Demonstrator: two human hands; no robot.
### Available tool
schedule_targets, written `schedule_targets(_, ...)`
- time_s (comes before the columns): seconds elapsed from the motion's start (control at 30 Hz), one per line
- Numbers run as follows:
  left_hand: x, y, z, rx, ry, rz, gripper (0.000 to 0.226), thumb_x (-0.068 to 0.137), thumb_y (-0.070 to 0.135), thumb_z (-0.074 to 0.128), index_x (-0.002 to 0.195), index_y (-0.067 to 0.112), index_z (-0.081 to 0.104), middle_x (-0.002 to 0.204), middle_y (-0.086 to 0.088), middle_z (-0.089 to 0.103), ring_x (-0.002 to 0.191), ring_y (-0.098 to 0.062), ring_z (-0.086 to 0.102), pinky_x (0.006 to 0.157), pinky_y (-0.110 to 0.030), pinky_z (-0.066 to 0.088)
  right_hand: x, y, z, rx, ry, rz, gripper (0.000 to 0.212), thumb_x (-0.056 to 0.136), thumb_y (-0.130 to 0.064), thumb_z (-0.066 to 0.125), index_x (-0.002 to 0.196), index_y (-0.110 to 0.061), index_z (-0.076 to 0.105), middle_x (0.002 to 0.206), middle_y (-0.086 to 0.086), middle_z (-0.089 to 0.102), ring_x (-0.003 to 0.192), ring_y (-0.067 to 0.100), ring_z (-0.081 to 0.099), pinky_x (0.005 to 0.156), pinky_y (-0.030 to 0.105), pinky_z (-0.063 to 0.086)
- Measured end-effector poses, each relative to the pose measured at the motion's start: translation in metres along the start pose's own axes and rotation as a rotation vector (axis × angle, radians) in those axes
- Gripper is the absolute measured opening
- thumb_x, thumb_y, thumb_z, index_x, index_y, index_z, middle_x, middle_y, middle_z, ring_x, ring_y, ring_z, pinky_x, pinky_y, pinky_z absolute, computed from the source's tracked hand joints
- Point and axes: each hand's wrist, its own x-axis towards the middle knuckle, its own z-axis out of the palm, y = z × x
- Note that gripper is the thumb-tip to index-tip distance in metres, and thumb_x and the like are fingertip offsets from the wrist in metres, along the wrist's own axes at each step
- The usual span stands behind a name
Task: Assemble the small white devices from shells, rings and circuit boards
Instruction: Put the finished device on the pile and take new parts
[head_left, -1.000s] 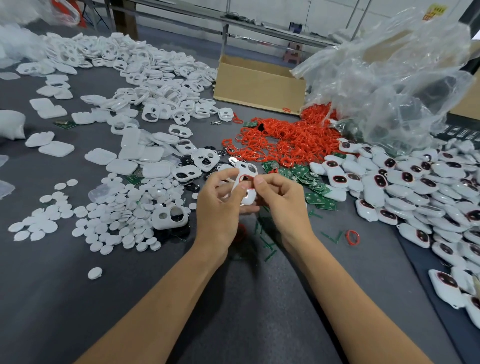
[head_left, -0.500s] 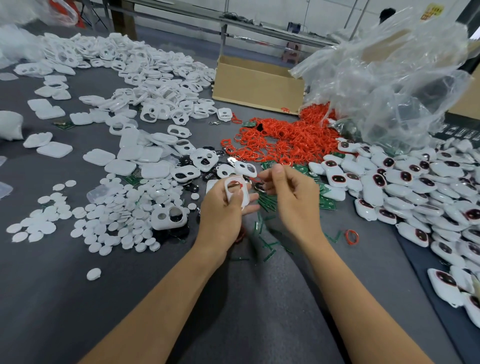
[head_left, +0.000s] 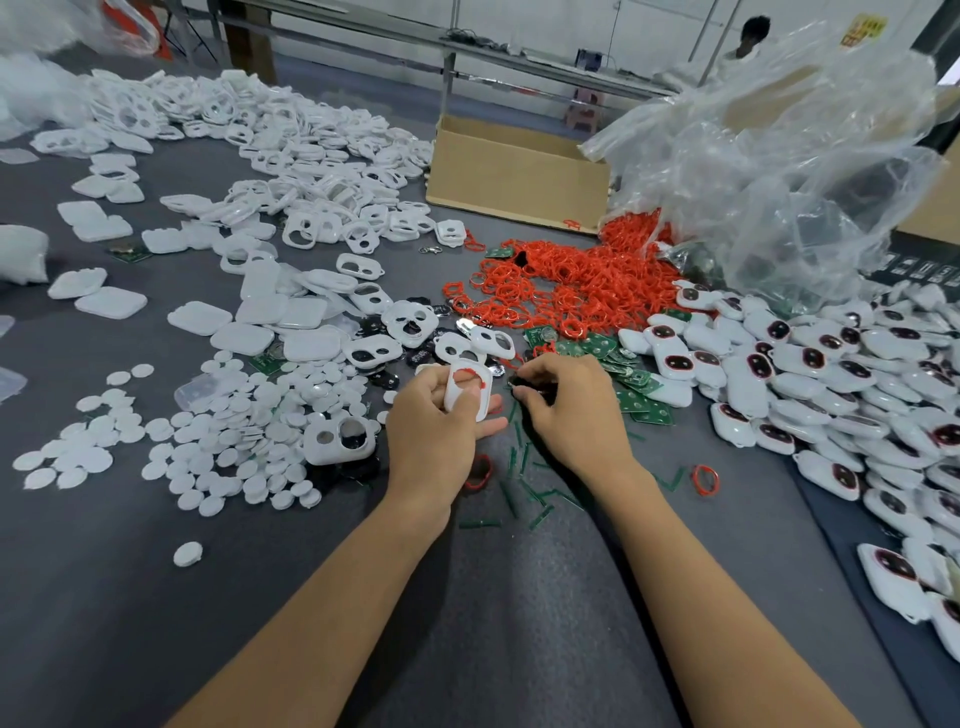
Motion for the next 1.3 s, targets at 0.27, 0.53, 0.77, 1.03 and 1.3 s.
schedule_targets(0.27,0.001,-0.001,-0.001,0.011,-0.007,-0.021,0.02,0.093,-0.006,0.052,0.1,0.01,0.062,0.097,-0.011,0.07,0.082,-0.016,0.074,0.063,-0.02,0.057,-0.002,-0.009,-0.022,0.986,-0.098,0.22,0.018,0.088,0.001,0.06,0.098,-0.011,0.069,0.077,-0.004,0.068,0.067,0.005,0.059,0.069,0.016,0.048)
schedule_targets(0.53,-0.001,0.002,-0.001,-0.055,-0.047,-0.058,0.026,0.085,-0.013,0.056,0.097,0.01,0.061,0.097,-0.011,0.071,0.086,-0.016,0.074,0.069,-0.024,0.059,-0.009,-0.018,-0.031,1.589,-0.336,0.334,0.029,0.078,-0.005,0.055,0.106,0.001,0.062,0.085,0.009,0.065,0.067,0.01,0.059,0.066,0.017,0.053)
schedule_targets(0.77,0.002,0.0,-0.001,-0.083,-0.092,-0.07,0.032,0.084,-0.016,0.053,0.106,0.005,0.061,0.097,-0.007,0.072,0.089,-0.016,0.073,0.072,-0.024,0.059,-0.011,-0.022,-0.032,1.582,-0.366,0.293,0.027,0.082,-0.002,0.052,0.108,0.0,0.063,0.079,0.005,0.068,0.067,0.009,0.064,0.069,0.018,0.055)
schedule_targets(1.03,0.001,-0.001,0.002,-0.002,-0.144,-0.077,0.038,0.084,-0.016,0.052,0.109,0.011,0.062,0.104,-0.014,0.072,0.098,-0.024,0.069,0.088,-0.039,0.057,-0.017,-0.03,-0.015,0.482,-0.015,-0.095,0.028,0.075,0.007,0.069,0.094,-0.014,0.071,0.089,-0.001,0.068,0.069,0.012,0.057,0.065,0.02,0.046)
schedule_targets(1.3,-0.002,0.003,0.004,-0.058,-0.182,-0.079,0.025,0.09,-0.009,0.05,0.097,0.01,0.065,0.075,0.005,0.074,0.074,-0.007,0.07,0.065,-0.023,0.058,-0.017,-0.03,-0.011,0.321,0.131,-0.191,0.031,0.07,0.007,0.072,0.092,-0.014,0.076,0.087,0.001,0.066,0.07,0.006,0.055,0.068,0.012,0.042)
